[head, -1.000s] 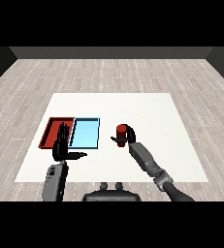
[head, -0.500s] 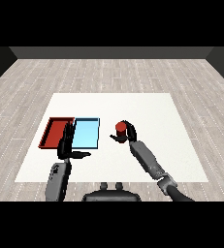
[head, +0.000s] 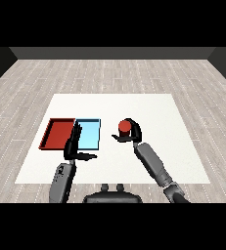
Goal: Pick the red can and put it in the red box
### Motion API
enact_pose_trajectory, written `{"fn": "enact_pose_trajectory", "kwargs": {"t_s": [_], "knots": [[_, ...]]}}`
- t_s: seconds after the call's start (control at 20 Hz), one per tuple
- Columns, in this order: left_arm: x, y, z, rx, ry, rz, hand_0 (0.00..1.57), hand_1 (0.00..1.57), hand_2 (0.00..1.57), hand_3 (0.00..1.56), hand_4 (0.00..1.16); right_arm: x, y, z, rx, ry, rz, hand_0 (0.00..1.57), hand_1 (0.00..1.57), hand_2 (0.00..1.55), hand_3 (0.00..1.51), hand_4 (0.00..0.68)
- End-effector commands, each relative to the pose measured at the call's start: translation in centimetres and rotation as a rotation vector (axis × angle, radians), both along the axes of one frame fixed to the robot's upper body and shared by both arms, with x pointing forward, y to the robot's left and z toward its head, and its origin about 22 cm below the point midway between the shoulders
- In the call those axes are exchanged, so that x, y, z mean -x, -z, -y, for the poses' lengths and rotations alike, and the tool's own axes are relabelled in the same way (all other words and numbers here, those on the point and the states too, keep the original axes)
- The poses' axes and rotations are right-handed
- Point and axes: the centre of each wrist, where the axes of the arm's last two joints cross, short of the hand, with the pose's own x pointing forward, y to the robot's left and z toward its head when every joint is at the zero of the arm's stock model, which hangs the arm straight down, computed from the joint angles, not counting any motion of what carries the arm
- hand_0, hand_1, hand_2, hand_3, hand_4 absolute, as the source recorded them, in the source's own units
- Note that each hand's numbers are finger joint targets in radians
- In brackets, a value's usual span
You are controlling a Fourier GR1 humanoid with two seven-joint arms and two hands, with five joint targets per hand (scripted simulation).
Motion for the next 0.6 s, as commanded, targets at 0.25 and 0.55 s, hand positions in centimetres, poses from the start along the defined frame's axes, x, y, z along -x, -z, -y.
{"fn": "enact_pose_trajectory", "kwargs": {"t_s": [0.25,0.55], "knots": [[0.7,1.1,3.7,-0.012,0.031,-0.056,0.00,0.00,0.00,0.00,0.00,1.5,-1.4,-3.5,-0.014,0.011,0.020,1.45,1.45,1.43,1.39,0.653],[-2.2,0.6,6.4,0.014,0.100,-0.113,0.00,0.00,0.00,0.00,0.00,4.0,-1.3,-4.0,-0.057,0.000,0.021,1.46,1.46,1.43,1.39,0.646]]}}
